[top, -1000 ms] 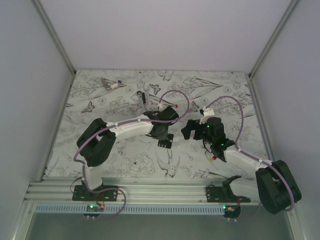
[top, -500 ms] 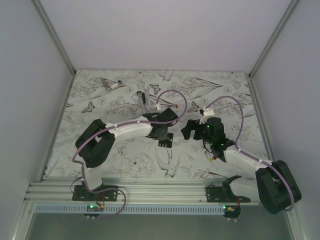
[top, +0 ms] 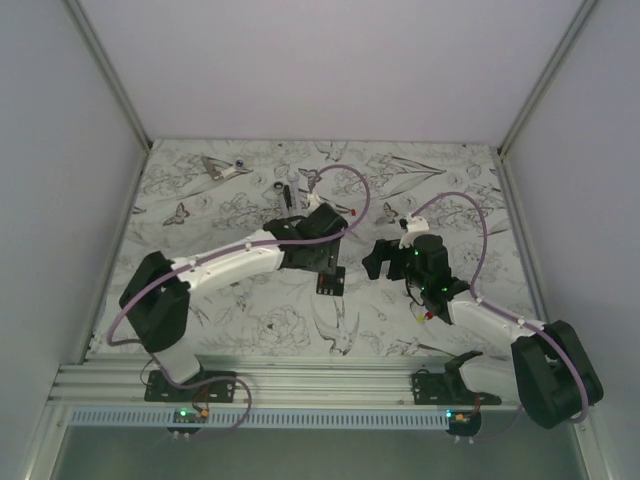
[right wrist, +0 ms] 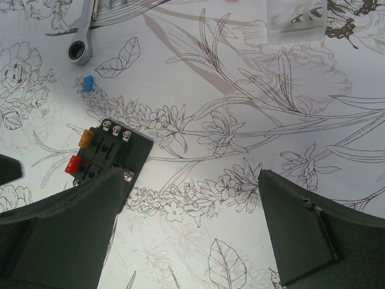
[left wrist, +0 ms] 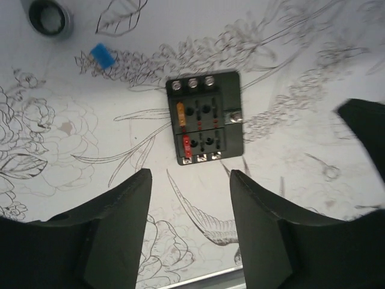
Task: Snap on the fuse box
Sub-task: Install the fuse at the fuse box base, then pick up the fuse from the center of the board.
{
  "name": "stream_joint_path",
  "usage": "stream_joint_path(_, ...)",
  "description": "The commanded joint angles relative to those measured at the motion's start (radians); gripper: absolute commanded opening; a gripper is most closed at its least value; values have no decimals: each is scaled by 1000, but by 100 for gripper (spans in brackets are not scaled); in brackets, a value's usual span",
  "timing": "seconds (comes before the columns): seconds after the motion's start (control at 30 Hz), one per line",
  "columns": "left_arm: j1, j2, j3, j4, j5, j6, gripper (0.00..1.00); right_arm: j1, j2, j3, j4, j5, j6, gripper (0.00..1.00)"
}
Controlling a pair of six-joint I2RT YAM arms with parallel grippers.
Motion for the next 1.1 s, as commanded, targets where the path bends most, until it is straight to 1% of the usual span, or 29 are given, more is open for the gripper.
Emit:
stream_joint_path(0.0,38,-43,37,-39,67,135,59,-10,-14,-5,26,-6,15,100)
stream_joint_path(0.23,144,43,52,0,221,339,59,-10,-10,-4,28,-6,15,100)
stream_joint_path(0.33,200,85,61,35,294,396,55,-10,-10,-4,28,-6,13,100)
stream_joint_path(0.4,233,110,73,51,318,429,53,-10,-8,-5,29,-4,12,100)
stream_joint_path(0.5,257,145,101,56,344,477,53,-10,-4,-5,30,-4,11,100)
stream_joint_path(0.63,291,231,145,56,387,499,51,-10,7,-1,32,-5,10,100)
stream_joint_path(0.8,312,297,180,54,391,526,44,-10,9,-2,36,-7,9,100)
stream_joint_path(1.07,334,351,197,53,407,559,46,-9,19,-2,41,-14,10,100)
